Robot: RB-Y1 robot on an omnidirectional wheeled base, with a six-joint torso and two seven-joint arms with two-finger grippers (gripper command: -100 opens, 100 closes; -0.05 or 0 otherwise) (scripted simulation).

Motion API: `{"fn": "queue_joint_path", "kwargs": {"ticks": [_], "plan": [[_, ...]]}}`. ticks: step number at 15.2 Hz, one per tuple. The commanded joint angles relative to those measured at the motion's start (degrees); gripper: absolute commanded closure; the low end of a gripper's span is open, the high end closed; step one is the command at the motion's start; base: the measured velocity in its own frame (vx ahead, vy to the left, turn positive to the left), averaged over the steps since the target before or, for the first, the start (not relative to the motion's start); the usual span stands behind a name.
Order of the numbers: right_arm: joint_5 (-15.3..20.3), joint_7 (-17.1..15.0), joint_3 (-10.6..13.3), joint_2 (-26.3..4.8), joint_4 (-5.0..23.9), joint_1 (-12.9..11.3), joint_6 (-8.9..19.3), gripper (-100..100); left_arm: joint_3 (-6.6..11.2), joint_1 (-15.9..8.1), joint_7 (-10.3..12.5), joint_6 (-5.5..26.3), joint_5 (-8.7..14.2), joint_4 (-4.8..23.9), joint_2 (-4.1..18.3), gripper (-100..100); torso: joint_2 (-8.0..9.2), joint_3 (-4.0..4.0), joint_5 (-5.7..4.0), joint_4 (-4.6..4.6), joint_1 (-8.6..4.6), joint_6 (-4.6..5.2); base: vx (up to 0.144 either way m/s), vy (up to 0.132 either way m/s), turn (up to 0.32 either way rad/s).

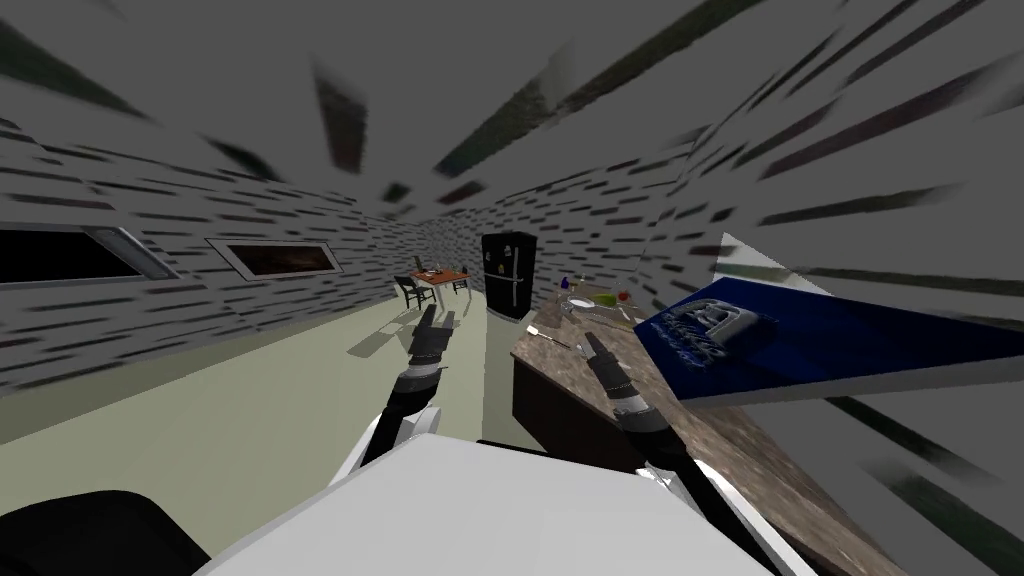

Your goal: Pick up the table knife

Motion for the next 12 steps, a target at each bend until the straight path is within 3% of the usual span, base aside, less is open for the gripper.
{"fn": "queue_joint_path", "kwargs": {"ticks": [1,2,4,7,12], "plan": [[0.5,0.1,0.3,-2.7,1.2,0.0,-0.3,-100,0.0,0.0,0.0,0.0,0.0,0.0,0.0,0,0.0,0.0,0.0,0.0,0.0,0.0,-0.005,0.004,0.195],[1.2,0.1,0.7,-4.1,2.8,0.0,-0.6,-100,0.0,0.0,0.0,0.0,0.0,0.0,0.0,0,0.0,0.0,0.0,0.0,0.0,0.01,-0.007,0.006,0.26],[1.2,0.1,0.7,-5.8,2.8,0.0,-0.6,-100,0.0,0.0,0.0,0.0,0.0,0.0,0.0,0,0.0,0.0,0.0,0.0,0.01,0.01,-0.005,0.001,0.141],[2.6,0.2,1.6,-10.4,6.1,-0.1,-1.1,-100,0.0,0.0,0.0,0.0,0.0,0.0,0.0,0,-0.01,-0.01,0.0,0.0,-0.01,0.01,-0.005,0.004,0.228],[3.3,0.2,2.1,-15.6,7.9,-0.1,-1.4,-100,0.0,0.0,0.0,0.0,0.0,0.0,0.0,0,-0.02,-0.01,0.0,0.0,-0.01,0.01,-0.003,0.0,0.161]]}}
